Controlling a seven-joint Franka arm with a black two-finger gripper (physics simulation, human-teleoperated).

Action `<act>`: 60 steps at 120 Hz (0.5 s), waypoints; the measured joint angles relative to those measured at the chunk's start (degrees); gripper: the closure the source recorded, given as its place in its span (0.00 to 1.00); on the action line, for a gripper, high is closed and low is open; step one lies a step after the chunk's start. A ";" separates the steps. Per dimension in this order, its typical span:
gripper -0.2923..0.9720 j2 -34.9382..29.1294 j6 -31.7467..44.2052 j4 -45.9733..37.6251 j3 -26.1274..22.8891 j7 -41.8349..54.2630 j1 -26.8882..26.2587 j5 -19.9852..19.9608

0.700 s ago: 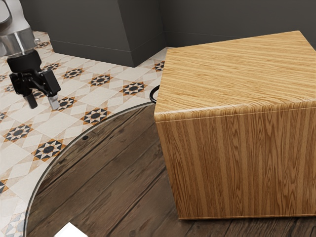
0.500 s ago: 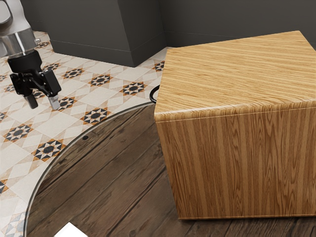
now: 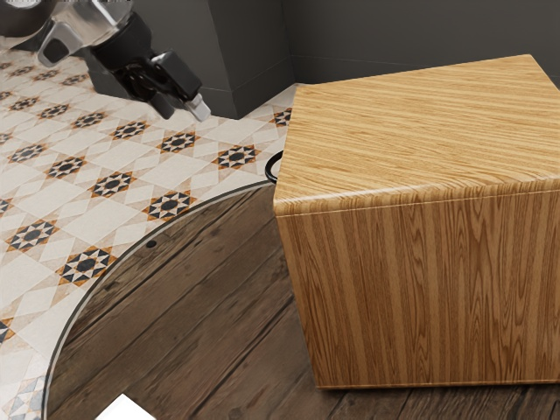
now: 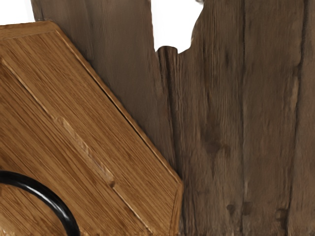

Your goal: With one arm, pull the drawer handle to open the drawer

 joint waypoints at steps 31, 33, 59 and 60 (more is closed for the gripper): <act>0.23 4.49 6.36 -1.50 0.08 0.00 -0.16 -3.27; 0.23 4.67 6.78 -1.59 0.08 0.00 -0.62 -3.45; 0.23 4.89 11.58 -7.43 0.15 0.00 -3.86 -5.31; 0.23 4.89 11.70 -7.53 0.15 0.00 -3.95 -5.34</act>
